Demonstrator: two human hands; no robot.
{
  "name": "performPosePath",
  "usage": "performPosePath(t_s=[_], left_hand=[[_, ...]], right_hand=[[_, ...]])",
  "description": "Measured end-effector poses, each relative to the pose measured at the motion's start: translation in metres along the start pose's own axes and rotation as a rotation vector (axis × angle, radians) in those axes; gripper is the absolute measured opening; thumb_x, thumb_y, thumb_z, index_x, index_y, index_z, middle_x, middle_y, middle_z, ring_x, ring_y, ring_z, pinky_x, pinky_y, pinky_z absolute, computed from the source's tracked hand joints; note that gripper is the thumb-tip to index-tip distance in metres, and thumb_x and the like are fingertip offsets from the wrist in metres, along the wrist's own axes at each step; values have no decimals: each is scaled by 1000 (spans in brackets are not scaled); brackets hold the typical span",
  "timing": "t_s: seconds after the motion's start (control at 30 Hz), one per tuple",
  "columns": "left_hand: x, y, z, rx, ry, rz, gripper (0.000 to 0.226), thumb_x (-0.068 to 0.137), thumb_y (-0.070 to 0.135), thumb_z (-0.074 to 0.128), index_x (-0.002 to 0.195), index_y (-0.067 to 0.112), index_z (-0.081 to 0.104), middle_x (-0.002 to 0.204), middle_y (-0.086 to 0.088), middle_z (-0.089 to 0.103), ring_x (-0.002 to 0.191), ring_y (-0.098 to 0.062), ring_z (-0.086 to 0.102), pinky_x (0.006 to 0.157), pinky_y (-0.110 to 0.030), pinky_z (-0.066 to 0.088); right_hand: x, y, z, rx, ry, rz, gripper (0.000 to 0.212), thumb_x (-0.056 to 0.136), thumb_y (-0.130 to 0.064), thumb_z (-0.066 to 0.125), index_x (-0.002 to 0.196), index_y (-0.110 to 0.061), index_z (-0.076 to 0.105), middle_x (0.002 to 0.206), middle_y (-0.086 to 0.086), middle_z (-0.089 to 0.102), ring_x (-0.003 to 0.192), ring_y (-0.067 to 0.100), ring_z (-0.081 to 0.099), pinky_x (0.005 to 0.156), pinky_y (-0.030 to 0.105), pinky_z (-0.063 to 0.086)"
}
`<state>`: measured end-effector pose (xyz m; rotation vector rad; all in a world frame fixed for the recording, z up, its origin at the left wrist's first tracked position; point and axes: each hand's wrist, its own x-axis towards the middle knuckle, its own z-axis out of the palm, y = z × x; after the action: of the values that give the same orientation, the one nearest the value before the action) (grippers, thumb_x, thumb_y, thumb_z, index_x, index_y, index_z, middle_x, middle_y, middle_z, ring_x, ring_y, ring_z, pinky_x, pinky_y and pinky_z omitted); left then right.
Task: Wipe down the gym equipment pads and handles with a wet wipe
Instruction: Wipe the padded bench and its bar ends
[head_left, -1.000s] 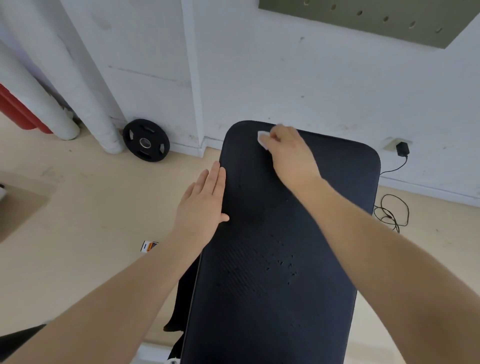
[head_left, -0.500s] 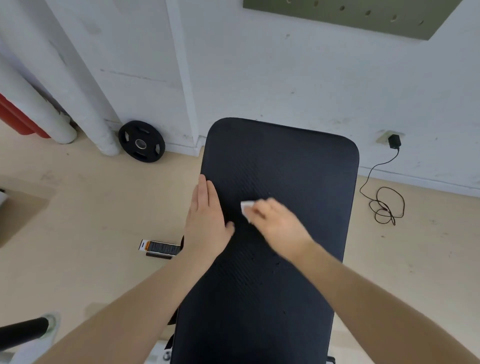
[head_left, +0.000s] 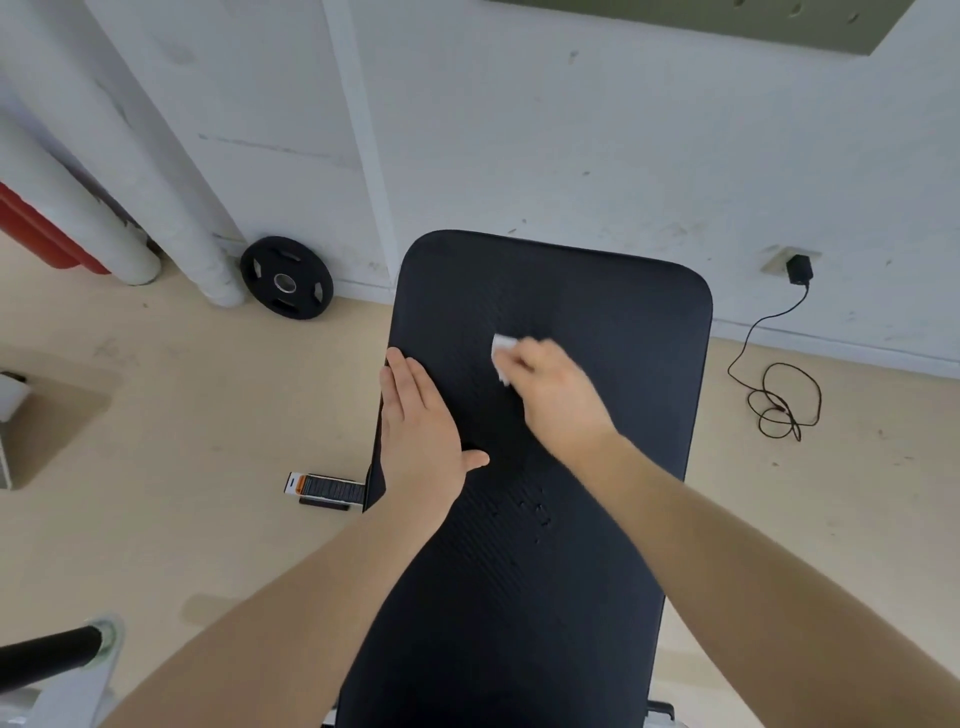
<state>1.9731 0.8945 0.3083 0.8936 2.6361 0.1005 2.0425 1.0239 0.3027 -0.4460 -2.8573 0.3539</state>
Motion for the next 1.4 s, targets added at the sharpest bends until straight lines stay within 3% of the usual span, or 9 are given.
performPosePath(t_s=[0.17,0.27,0.33,0.6,0.9,1.03,1.1,1.23,1.4], left_hand=[[-2,1,0,-49,14,-4,122,73,49,70,142,-5,-15,153,-22,-20,144,-35,-11,116,-33,2],[-2,2,1,-21,26,-11,123,72,52,69,142,-6,-14,153,-24,-18,144,-36,-10,116,-34,1],[0,3,2,17,35,-16,125,71,55,68,142,-8,-13,152,-26,-17,144,-36,-9,116,-34,0],[3,3,5,-10,25,-29,124,71,52,69,143,-5,-15,153,-22,-19,144,-35,-11,116,-33,2],[0,4,2,-51,30,-45,123,72,49,70,143,-5,-15,154,-20,-19,144,-33,-12,117,-33,2],[-15,8,7,-168,103,-73,116,77,38,71,143,-3,-15,154,-20,-17,145,-32,-9,117,-33,3],[-27,12,14,-174,141,-66,109,82,37,67,144,-3,-14,155,-20,-15,145,-32,-7,117,-34,3],[-41,19,23,-311,103,-163,109,81,43,66,145,1,-12,156,-16,-13,145,-32,-4,117,-37,7],[-48,31,39,-344,59,-225,125,69,55,71,145,1,-13,155,-16,-17,145,-33,-8,117,-42,10]], right_hand=[[-72,-15,14,19,-150,-118,61,41,4,84,100,-5,70,81,2,64,63,17,55,50,20,48],[-60,-15,-12,74,-205,32,18,84,-13,63,101,-11,64,90,3,56,79,19,53,72,32,52],[-27,5,-31,84,-20,128,20,96,-16,42,101,-11,60,100,8,55,92,24,51,81,36,45],[39,45,-32,-9,170,121,27,77,15,52,99,2,59,93,17,57,82,33,50,66,39,51],[-79,16,21,68,-81,-132,62,46,16,74,106,-1,66,88,10,65,66,28,59,52,27,54],[-114,3,16,135,-261,-113,37,72,6,65,108,-6,62,93,11,59,78,26,54,62,36,54],[-95,12,-4,196,-101,4,5,88,-17,57,86,-14,59,85,7,54,75,17,50,68,33,45],[-13,57,-61,186,267,344,29,90,-38,52,67,-21,46,78,1,48,65,12,43,62,29,30],[-5,77,-41,65,131,286,16,90,-12,44,93,-9,60,94,10,53,82,25,47,68,32,40]])
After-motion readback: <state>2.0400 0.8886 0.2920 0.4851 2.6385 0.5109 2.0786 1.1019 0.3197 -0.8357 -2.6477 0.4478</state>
